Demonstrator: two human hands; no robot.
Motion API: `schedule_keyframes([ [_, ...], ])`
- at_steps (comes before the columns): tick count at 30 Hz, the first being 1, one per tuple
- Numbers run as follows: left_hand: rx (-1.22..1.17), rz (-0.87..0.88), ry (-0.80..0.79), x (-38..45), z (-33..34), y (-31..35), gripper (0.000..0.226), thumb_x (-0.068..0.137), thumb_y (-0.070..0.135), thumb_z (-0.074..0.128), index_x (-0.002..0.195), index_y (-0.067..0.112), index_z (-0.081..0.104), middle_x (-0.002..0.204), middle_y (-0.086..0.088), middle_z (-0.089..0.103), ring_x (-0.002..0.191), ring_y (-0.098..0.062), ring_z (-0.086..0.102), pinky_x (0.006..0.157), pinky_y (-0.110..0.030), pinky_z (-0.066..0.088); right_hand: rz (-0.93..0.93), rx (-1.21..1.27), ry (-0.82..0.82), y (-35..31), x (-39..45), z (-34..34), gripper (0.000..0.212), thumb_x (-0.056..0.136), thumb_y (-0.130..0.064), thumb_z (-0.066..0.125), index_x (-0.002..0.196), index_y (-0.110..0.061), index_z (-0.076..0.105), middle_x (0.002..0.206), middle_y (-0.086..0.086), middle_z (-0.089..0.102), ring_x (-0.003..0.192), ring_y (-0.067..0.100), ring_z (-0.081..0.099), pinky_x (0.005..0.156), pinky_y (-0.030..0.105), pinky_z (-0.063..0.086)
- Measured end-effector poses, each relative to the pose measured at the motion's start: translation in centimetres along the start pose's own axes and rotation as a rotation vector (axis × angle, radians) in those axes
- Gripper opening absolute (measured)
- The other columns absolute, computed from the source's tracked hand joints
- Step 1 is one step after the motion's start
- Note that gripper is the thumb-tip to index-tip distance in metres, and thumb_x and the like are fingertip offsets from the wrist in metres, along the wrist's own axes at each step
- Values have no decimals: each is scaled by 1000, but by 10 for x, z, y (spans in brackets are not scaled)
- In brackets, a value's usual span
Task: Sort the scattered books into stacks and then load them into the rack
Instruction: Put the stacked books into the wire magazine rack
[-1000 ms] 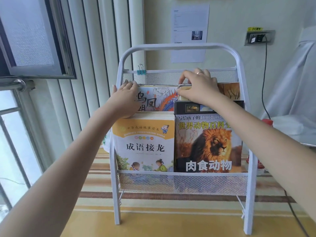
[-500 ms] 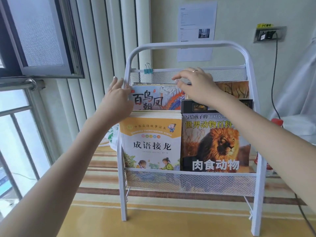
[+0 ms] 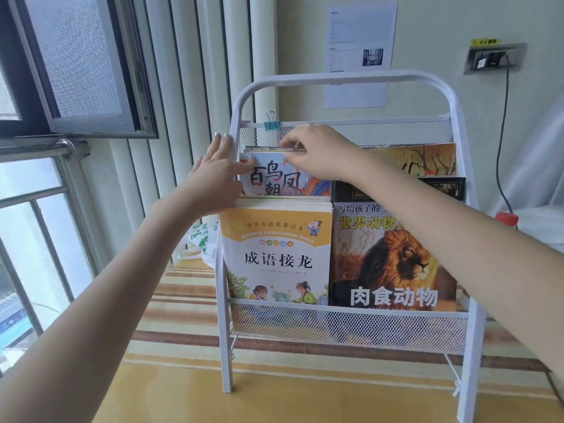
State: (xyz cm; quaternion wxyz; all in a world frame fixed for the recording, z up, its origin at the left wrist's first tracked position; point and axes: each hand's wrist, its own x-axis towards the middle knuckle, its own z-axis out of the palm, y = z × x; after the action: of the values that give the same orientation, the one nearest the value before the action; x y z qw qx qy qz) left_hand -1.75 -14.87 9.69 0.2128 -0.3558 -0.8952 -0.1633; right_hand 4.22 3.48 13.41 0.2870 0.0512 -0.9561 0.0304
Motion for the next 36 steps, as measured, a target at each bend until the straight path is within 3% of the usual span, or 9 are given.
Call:
schedule_keyframes([
  [3, -79, 1, 44, -2, 4, 1, 60, 90, -3, 40, 145, 22, 39, 160, -10, -1, 146, -22, -14, 117, -46, 1, -4, 58, -44, -16, 13, 3, 48, 91, -11, 45, 139, -13, 44, 142, 5, 44, 130, 19, 41, 107, 32, 31],
  [6, -116, -17, 57, -5, 9, 0, 63, 90, -4, 38, 145, 25, 37, 160, -7, -3, 147, -22, -13, 117, -46, 2, 11, 86, -79, -27, 27, 13, 45, 90, -5, 43, 134, -13, 49, 134, 6, 50, 121, 19, 47, 96, 27, 36],
  [8, -137, -31, 85, -5, 11, -2, 64, 90, -3, 36, 145, 30, 36, 161, -5, -4, 147, -21, -12, 117, -46, 2, 25, 55, -60, -30, 32, 18, 43, 89, -3, 42, 129, -14, 54, 132, 7, 51, 121, 21, 46, 99, 30, 38],
  [21, -216, -103, 127, -13, 14, 3, 59, 93, 3, 31, 146, 30, 34, 160, -5, 9, 148, -21, -4, 117, -48, 9, 93, -21, -9, -48, 35, 19, 30, 88, -19, 49, 114, -5, 57, 121, 11, 54, 117, 26, 44, 94, 34, 41],
  [25, -231, -50, 184, -20, 10, 12, 57, 93, -2, 33, 146, 20, 36, 148, -16, 30, 141, -22, 17, 110, -29, 7, 88, 67, -4, -51, 33, 14, 27, 87, -15, 51, 108, -4, 63, 112, 9, 61, 104, 23, 54, 87, 34, 47],
  [28, -251, -43, 176, -20, 11, 10, 54, 95, 0, 32, 146, 18, 36, 151, -14, 27, 142, -21, 16, 112, -27, 6, 70, 35, -74, -49, 32, 17, 35, 87, -12, 48, 121, -11, 56, 122, 7, 56, 110, 21, 51, 91, 32, 45],
  [31, -223, -65, 92, -16, 15, 1, 50, 98, 15, 31, 146, 28, 34, 160, -6, 5, 148, -21, -2, 118, -41, 1, 67, 113, -91, -44, 22, 16, 46, 89, -8, 46, 134, -14, 49, 136, 6, 50, 120, 21, 49, 97, 33, 44],
  [33, -179, -25, 32, -17, 16, -6, 49, 100, 38, 28, 148, 34, 25, 160, -2, -5, 147, -17, -12, 117, -47, -1, 72, 141, 11, -39, 11, 13, 47, 92, -10, 41, 139, -17, 45, 144, 4, 44, 129, 21, 43, 105, 36, 38],
  [36, -155, 139, 114, -24, 15, -6, 70, 88, 67, 16, 150, 34, 14, 159, 5, -8, 145, -8, -15, 118, -47, -7, 89, 32, 136, -27, -9, 8, 44, 100, -23, 33, 143, -19, 38, 149, -1, 38, 137, 17, 35, 113, 37, 25],
])
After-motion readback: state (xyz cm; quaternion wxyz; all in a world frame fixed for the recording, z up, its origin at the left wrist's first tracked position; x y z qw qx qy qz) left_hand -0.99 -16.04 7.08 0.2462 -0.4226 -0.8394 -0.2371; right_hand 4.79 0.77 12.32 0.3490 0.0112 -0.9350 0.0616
